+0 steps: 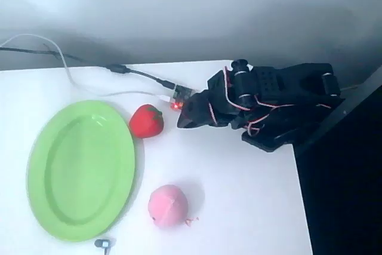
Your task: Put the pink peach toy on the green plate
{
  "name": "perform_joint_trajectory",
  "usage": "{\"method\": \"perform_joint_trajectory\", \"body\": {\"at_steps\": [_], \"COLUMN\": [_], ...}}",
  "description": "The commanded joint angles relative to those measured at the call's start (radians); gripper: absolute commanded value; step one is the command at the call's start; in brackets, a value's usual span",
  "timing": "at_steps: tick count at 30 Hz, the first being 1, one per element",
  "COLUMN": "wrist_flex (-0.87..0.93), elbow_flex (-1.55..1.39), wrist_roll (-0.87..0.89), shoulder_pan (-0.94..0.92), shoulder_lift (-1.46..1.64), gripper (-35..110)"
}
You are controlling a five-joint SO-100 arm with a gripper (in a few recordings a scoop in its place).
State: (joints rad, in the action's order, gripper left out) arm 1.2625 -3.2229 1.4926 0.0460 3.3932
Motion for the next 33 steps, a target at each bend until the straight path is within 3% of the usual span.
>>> {"method": "perform_joint_trajectory", "body": {"at_steps": [1,17,25,33], "wrist_flex": [0.029,-0.009,-0.176,-0.158], "elbow_flex": [-0.054,-0.046,0.181,0.558], "wrist_roll": [0.034,0.032,0.083,0.198], "shoulder_pan": [0.100,0.074,0.094,0.229], "shoulder_lift": [0.023,0.023,-0.104,-0.472], "gripper": [0,0,0,7]}}
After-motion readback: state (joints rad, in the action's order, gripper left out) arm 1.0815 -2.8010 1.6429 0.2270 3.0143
